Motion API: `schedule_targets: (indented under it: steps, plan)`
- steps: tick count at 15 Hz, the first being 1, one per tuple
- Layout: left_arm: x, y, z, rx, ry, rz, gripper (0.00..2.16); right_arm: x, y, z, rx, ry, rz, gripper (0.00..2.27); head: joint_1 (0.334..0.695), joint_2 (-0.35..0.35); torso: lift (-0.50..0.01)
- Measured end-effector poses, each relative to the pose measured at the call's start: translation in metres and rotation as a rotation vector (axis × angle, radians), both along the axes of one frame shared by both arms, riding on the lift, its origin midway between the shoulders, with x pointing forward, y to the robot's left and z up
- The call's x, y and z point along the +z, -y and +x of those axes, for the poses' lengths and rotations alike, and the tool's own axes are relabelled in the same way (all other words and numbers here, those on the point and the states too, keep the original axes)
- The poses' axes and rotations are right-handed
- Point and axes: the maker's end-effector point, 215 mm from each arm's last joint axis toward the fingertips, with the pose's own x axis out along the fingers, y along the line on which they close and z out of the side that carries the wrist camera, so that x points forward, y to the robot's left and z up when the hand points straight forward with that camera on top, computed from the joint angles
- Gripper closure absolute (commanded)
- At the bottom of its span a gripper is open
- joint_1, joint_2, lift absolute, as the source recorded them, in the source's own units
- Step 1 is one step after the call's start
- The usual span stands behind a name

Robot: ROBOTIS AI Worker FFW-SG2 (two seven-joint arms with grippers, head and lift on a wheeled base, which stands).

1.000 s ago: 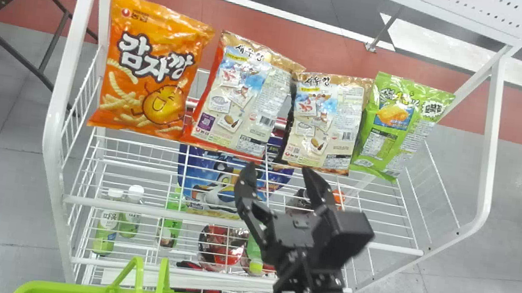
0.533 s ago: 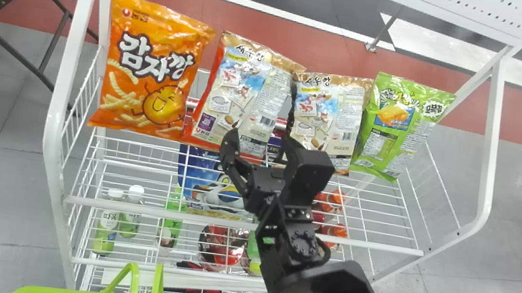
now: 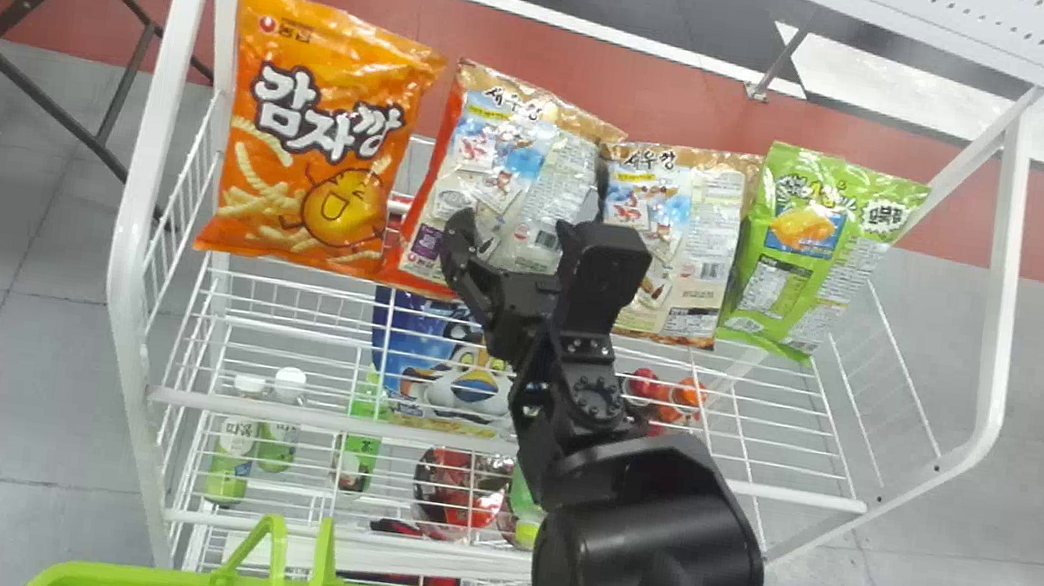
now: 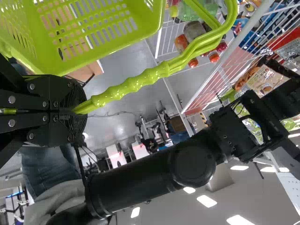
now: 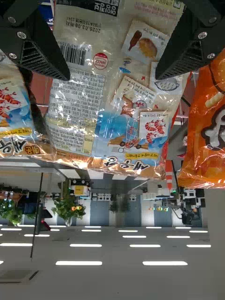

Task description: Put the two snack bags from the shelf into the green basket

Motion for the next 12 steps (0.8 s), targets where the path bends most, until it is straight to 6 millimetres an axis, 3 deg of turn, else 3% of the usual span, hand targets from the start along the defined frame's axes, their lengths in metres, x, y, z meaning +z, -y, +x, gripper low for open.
schedule_targets:
  steps: [3, 4, 5, 7, 8, 12]
  plan:
    - [-0.002, -0.002, 0.001, 0.004, -0.003, 0.002, 1.98, -0.008, -0.006, 0.014, 0.008, -0.022, 0.004, 0.18, 0.695, -0.262, -0.01]
    - [-0.003, -0.003, 0.001, 0.005, -0.004, 0.001, 1.98, -0.013, -0.007, 0.02, 0.008, -0.036, 0.007, 0.36, 0.695, -0.258, -0.01]
    - [-0.004, -0.003, 0.001, 0.006, -0.007, -0.001, 1.98, -0.019, -0.007, 0.024, 0.013, -0.053, 0.013, 0.76, 0.695, -0.256, -0.01]
    - [-0.006, -0.004, 0.002, 0.009, -0.012, -0.004, 1.98, -0.027, -0.011, 0.027, 0.033, -0.079, 0.033, 1.96, 0.695, -0.249, -0.01]
    - [-0.006, -0.004, 0.002, 0.011, -0.013, -0.005, 1.98, -0.029, -0.01, 0.026, 0.033, -0.087, 0.043, 2.21, 0.695, -0.246, -0.01]
    - [-0.005, -0.003, 0.003, 0.014, -0.01, -0.004, 1.98, -0.011, -0.015, 0.014, 0.044, -0.053, 0.055, 2.25, 0.695, -0.245, -0.01]
